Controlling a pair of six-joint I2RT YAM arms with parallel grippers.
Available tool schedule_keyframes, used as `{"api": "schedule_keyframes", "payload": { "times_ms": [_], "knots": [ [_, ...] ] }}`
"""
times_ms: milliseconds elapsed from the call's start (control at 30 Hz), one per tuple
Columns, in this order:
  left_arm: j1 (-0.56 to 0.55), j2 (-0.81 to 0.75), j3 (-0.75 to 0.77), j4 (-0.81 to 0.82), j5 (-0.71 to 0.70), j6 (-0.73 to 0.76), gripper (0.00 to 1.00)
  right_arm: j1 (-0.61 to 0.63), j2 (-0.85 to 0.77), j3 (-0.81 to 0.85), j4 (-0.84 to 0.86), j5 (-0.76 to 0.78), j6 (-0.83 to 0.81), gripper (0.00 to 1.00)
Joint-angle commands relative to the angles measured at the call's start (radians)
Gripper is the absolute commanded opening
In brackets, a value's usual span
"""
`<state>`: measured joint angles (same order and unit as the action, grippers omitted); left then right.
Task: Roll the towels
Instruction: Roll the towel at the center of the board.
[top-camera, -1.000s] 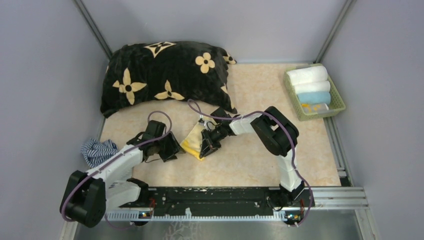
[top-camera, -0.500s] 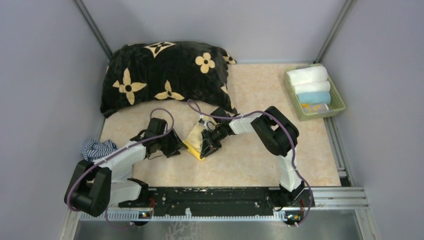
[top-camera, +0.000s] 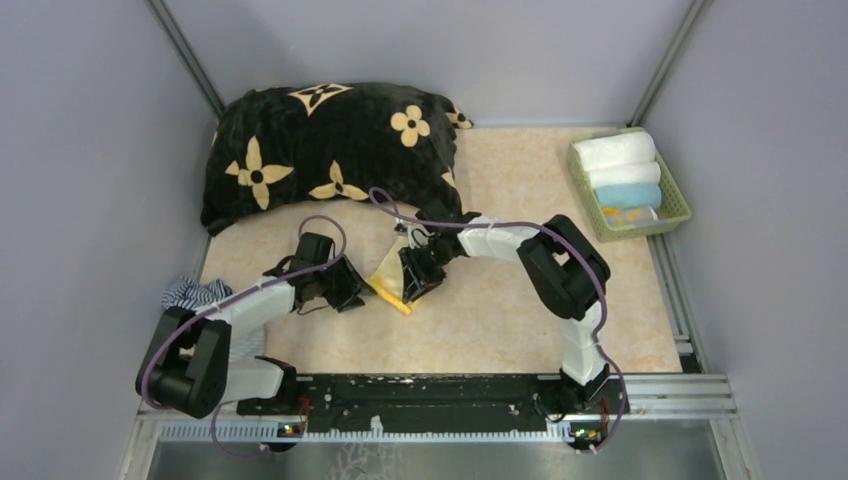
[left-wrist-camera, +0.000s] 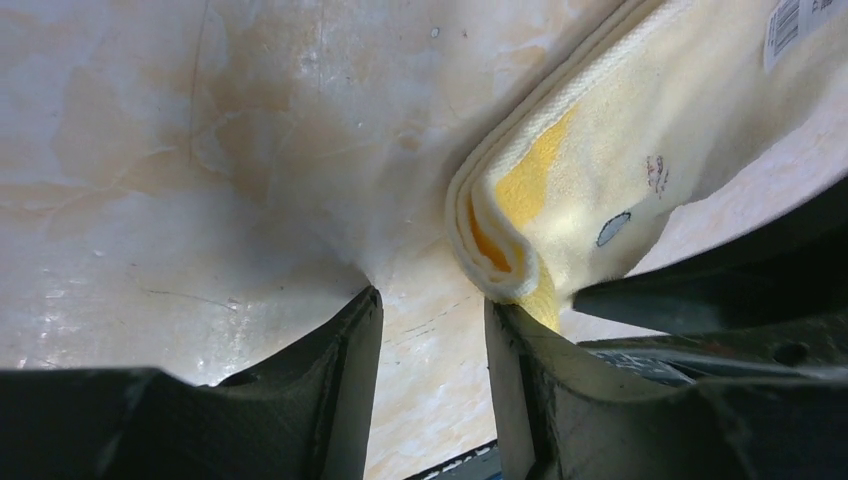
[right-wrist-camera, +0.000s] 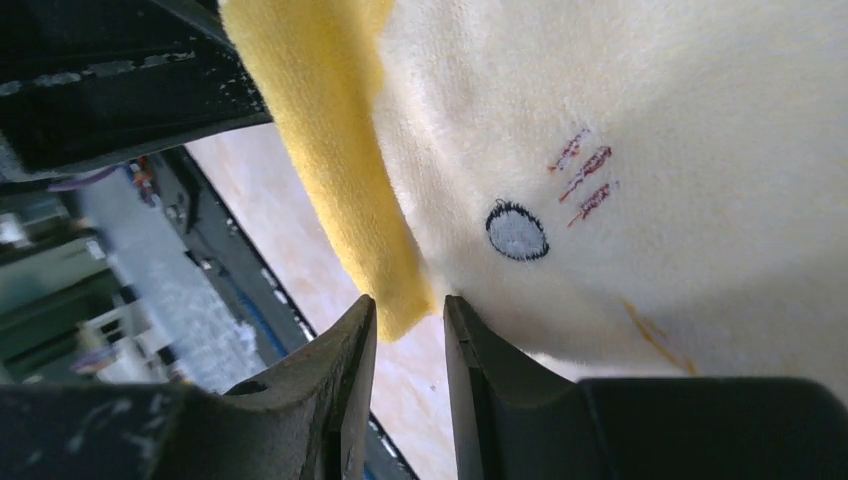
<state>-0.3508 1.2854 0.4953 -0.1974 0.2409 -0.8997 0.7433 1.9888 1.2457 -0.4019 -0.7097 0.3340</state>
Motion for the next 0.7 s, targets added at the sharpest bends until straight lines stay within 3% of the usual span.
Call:
{"api": "schedule_keyframes", "payload": {
  "times_ms": [0, 100, 333, 667],
  "knots": [
    [0.006, 0.035, -0.020, -0.022, -0.038, -0.017, 0.49, 0.059, -0.144, 0.091, -0.112, 0.250, -0.131, 0.32],
    [0.006, 0.043, -0.021, -0.013, -0.035, -0.023, 0.49, 0.112, -0.176, 0.110, -0.135, 0.348, -0.185, 0.32],
    [0.008, 0.052, -0.007, -0.006, -0.023, -0.027, 0.49, 0.197, -0.215, 0.023, -0.033, 0.477, -0.243, 0.44],
    [0.013, 0.062, -0.007, -0.004, -0.016, -0.024, 0.49, 0.310, -0.157, -0.023, 0.075, 0.602, -0.297, 0.44]
  ]
}}
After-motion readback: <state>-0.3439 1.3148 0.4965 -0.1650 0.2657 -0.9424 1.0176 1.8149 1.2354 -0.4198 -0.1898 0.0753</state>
